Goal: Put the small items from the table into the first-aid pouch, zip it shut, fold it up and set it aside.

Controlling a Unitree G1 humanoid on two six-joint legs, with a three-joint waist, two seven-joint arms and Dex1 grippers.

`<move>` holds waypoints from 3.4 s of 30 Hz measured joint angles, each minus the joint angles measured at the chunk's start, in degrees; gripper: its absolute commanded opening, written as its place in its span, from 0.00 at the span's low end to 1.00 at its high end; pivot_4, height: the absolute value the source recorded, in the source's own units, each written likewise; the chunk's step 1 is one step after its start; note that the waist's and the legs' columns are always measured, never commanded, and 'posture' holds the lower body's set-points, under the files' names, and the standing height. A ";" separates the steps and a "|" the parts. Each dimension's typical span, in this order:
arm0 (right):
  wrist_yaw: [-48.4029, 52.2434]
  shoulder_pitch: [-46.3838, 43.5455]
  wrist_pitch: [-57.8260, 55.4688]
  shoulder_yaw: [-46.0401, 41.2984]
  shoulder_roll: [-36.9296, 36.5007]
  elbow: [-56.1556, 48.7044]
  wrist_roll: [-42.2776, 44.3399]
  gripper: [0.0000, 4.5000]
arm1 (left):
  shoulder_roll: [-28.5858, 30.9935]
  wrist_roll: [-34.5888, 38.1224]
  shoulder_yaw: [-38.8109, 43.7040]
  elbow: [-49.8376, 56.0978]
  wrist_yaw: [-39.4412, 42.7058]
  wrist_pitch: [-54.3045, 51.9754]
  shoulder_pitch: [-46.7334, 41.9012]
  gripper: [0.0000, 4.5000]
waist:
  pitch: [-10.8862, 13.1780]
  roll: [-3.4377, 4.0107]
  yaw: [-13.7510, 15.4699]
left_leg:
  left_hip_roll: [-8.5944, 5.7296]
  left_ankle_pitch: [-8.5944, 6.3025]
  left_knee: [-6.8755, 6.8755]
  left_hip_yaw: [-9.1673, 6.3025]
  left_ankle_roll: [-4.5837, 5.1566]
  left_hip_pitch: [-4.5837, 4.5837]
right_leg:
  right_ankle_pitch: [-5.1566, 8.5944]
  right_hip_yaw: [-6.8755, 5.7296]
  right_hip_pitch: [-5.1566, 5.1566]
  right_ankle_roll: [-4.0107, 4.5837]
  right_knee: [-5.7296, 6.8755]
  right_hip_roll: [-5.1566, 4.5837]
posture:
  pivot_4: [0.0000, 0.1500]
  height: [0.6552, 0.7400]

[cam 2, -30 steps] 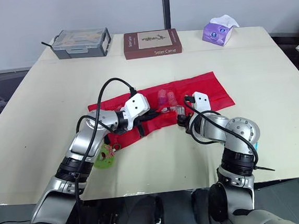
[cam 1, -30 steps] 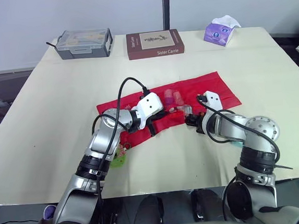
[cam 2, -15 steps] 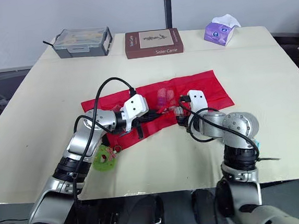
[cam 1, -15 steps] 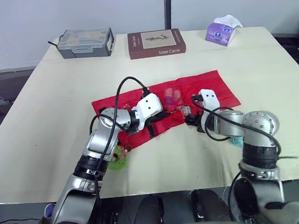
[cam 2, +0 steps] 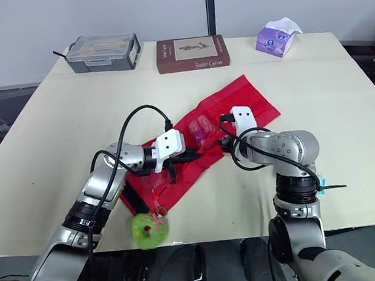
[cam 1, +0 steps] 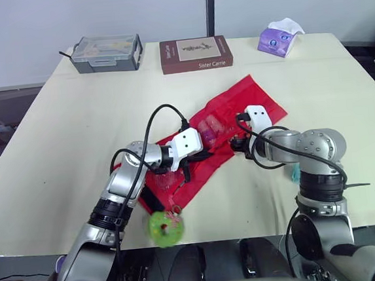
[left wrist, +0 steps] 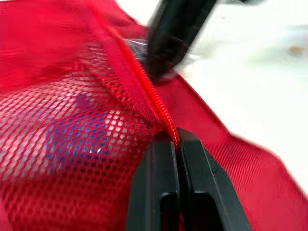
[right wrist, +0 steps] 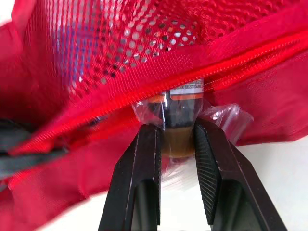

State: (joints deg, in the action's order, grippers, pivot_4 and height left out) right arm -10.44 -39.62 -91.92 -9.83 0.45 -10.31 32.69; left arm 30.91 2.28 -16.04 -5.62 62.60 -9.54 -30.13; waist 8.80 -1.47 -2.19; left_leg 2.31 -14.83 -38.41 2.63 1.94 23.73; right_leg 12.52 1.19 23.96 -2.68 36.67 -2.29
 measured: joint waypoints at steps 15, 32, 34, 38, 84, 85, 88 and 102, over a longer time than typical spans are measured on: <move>20.86 12.48 10.74 16.90 -26.09 -22.52 0.00 0.74 | 1.02 0.50 -0.48 -13.84 10.21 7.63 -7.27 0.00 | 0.01 0.01 -0.08 | 0.02 0.00 0.01 -0.02 0.01 -0.04 | 0.02 0.00 -0.02 -0.01 -0.04 0.04 | 1.00 1.00; 28.47 17.78 20.60 25.30 -31.57 -28.87 -3.42 0.00 | -1.42 -7.92 -4.52 -55.04 17.21 33.49 -29.34 0.00 | 0.02 -0.07 1.51 | 0.00 0.00 -0.11 0.08 0.02 0.04 | 0.16 -0.11 -0.03 -0.11 -0.06 0.08 | 1.00 1.00; 29.77 15.99 23.02 27.58 -31.55 -26.72 -4.85 0.00 | -3.08 -9.68 -4.49 -59.14 14.66 35.24 -31.41 0.00 | 0.02 -0.08 1.50 | 0.00 0.00 -0.15 0.09 0.02 0.06 | 0.14 -0.10 -0.03 -0.12 -0.05 0.08 | 1.00 1.00; 31.63 13.96 26.26 30.43 -29.95 -22.96 -6.31 0.00 | -4.21 -10.00 -3.60 -60.73 14.38 36.20 -31.97 0.00 | 0.01 -0.09 1.54 | -0.01 -0.01 -0.15 0.09 0.02 0.10 | 0.01 -0.09 -0.03 0.00 -0.05 0.08 | 1.00 1.00; 30.07 13.51 18.36 17.71 -14.46 -17.03 -10.48 0.88 | -5.67 -9.93 -0.15 -58.01 17.68 36.21 -30.41 0.00 | 0.01 -0.09 1.44 | -0.02 0.00 -0.18 0.10 0.02 0.08 | 0.01 -0.12 -0.03 0.01 0.09 0.08 | 1.00 1.00; 29.54 13.51 17.88 17.92 -14.12 -16.33 -10.57 0.88 | -5.72 -9.89 -0.15 -57.90 17.70 36.19 -30.39 0.00 | 0.01 -0.09 1.44 | -0.02 0.00 -0.18 0.11 0.02 0.09 | 0.01 -0.12 -0.03 0.01 0.09 0.08 | 1.00 1.00; 28.16 13.51 16.36 18.12 -13.65 -15.51 -11.04 0.88 | -5.76 -9.74 -0.11 -57.81 17.71 36.13 -30.22 0.00 | 0.01 -0.09 1.47 | -0.02 0.00 -0.18 0.10 0.02 0.09 | 0.00 -0.10 -0.04 0.01 0.08 0.08 | 1.00 1.00; 27.11 7.35 23.09 22.46 -9.94 -4.00 -14.61 0.01 | -5.99 -7.54 0.55 -53.20 19.81 33.73 -27.67 0.00 | 0.01 -0.09 1.39 | -0.02 0.00 -0.19 0.10 0.02 0.09 | 0.00 -0.12 -0.03 0.01 0.10 0.08 | 1.00 1.00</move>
State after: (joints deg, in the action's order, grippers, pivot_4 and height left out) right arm 16.67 -32.26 -68.83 12.62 -9.50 -14.31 18.07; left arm 24.92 -5.27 -15.48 -58.82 82.41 24.19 -57.81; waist 8.81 -1.56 -0.80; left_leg 2.29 -14.83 -38.60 2.73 1.96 23.82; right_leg 12.52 1.07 23.93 -2.67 36.77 -2.20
